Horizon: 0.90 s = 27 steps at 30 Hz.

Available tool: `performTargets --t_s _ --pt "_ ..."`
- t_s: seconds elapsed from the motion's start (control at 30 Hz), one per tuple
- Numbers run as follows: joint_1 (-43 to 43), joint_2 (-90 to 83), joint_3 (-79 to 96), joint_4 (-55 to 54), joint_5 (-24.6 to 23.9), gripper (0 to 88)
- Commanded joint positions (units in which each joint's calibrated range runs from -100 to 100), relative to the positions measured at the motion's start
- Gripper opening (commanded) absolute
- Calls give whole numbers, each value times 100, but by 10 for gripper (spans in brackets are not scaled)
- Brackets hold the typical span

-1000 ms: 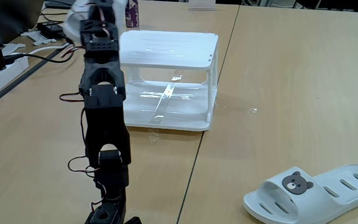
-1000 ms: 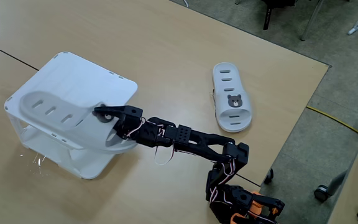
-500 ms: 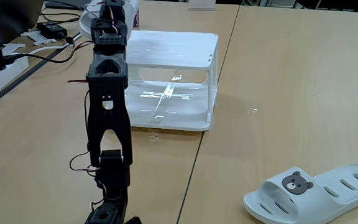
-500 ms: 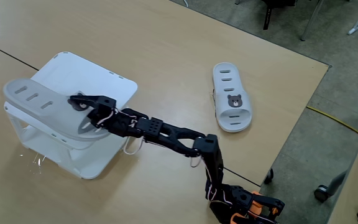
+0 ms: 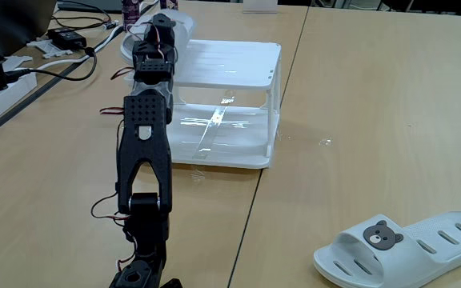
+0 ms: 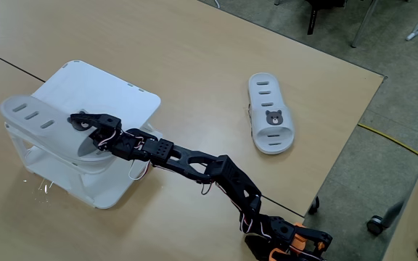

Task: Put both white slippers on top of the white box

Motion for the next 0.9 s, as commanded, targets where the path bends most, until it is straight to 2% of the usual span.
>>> performTargets --t_s 0.0,0.4,0.6,0.87 --pt "49 -149 -704 -11 42 9" --pt "106 -157 -623 -2 42 234" --pt "106 -317 -416 6 42 239" --pt "106 -1831 1695 6 42 242"
